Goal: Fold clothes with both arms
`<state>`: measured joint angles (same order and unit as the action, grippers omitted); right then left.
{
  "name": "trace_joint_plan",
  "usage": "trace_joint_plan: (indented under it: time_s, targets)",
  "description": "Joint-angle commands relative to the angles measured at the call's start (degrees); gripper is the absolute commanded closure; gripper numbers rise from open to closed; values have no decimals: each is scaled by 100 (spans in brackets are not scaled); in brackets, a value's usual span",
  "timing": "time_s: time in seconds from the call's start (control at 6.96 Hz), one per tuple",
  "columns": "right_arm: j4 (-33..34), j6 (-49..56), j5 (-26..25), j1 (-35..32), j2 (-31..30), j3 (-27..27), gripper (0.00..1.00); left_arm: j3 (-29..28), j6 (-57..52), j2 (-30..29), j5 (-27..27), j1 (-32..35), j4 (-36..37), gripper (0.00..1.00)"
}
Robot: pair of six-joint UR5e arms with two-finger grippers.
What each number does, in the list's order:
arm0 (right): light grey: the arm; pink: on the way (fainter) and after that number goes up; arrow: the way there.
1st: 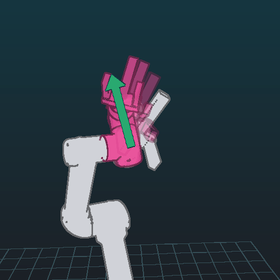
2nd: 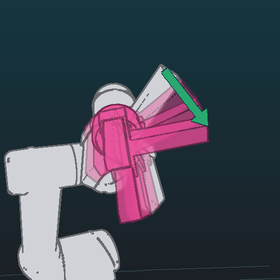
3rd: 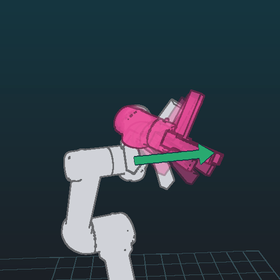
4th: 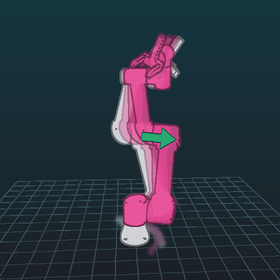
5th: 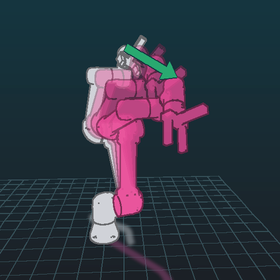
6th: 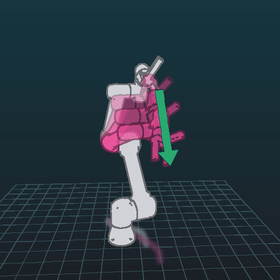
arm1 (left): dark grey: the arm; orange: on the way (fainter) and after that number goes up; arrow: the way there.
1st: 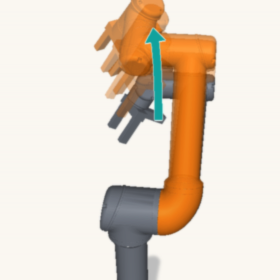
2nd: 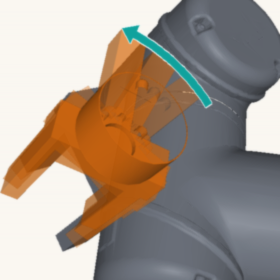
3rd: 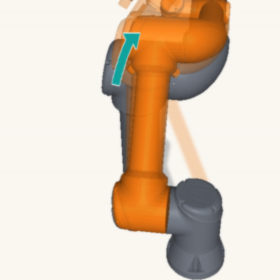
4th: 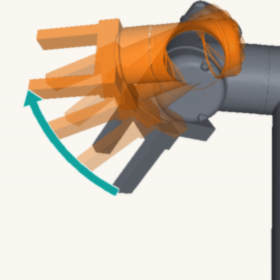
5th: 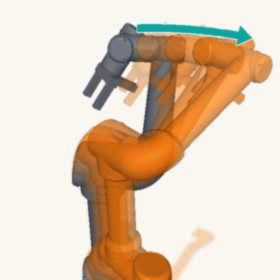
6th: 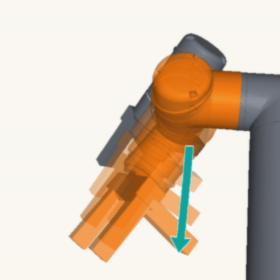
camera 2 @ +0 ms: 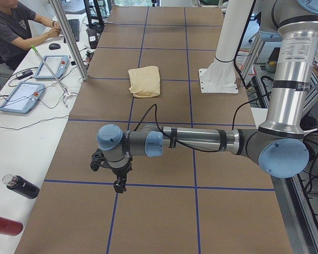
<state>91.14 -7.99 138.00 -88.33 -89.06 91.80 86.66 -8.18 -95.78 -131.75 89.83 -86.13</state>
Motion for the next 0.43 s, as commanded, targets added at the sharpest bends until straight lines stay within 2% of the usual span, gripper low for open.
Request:
trace_joint_plan:
  time_s: [0.0,0.29]
  targets:
    - [0,-36,-1,0,11,4,0,0,18,6,0,9,0,0]
    - [0,-45,7,0,20,4,0,0,36,137,-17,9,-296,0]
